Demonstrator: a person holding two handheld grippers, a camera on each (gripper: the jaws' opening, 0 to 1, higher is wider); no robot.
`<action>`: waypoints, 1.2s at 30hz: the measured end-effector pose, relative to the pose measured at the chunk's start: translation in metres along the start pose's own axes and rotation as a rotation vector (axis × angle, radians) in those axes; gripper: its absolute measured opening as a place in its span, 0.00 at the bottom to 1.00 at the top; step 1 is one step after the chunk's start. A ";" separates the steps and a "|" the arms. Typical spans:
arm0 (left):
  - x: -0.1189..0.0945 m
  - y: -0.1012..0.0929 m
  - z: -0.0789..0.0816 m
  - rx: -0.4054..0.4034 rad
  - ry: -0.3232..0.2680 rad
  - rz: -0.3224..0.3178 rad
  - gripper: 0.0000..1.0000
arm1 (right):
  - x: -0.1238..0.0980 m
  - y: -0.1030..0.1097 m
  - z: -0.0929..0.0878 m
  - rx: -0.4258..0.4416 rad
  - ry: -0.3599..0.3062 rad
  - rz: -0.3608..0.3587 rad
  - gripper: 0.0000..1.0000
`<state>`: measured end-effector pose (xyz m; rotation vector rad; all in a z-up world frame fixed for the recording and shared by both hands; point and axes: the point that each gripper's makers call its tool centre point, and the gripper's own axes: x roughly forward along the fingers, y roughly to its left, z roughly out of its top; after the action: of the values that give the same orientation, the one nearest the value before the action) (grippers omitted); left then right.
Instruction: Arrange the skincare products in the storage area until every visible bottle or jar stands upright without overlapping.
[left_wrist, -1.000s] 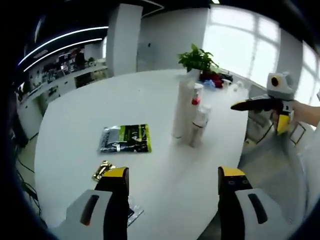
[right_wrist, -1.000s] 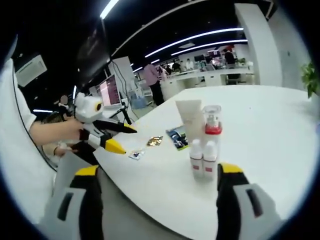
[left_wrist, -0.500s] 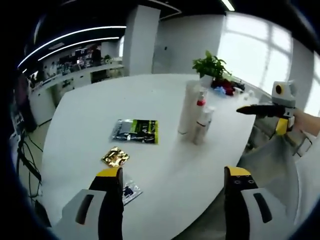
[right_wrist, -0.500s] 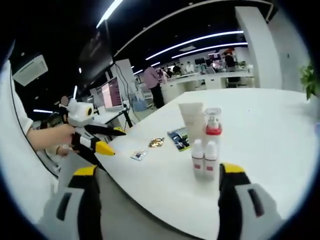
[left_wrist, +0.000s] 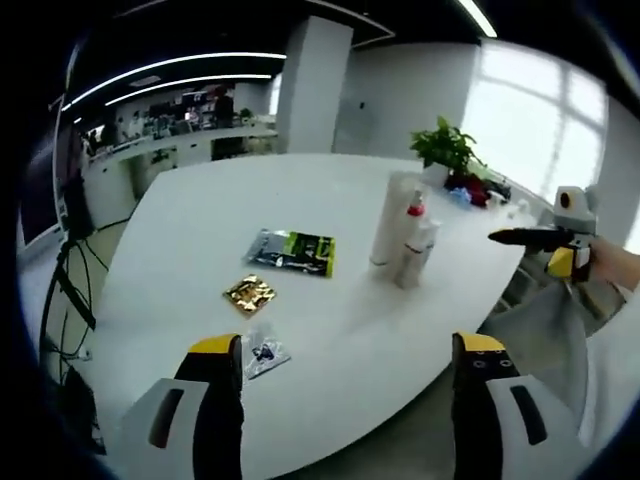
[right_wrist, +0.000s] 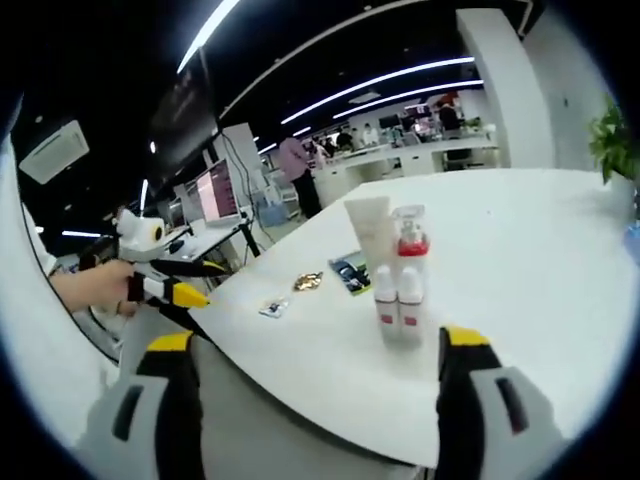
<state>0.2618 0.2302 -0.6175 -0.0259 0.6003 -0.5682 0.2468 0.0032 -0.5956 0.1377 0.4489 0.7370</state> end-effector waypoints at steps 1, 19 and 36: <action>0.000 0.000 0.000 -0.002 -0.001 0.004 0.85 | 0.000 0.001 0.000 -0.002 0.000 0.000 1.00; 0.004 -0.009 0.002 0.008 -0.004 0.005 0.89 | -0.001 0.001 -0.001 -0.001 0.003 0.014 1.00; 0.029 -0.010 -0.006 -0.035 0.041 -0.006 0.90 | 0.002 -0.008 -0.004 0.012 0.020 0.000 1.00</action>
<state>0.2737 0.2076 -0.6358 -0.0491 0.6506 -0.5654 0.2511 -0.0016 -0.6017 0.1419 0.4726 0.7362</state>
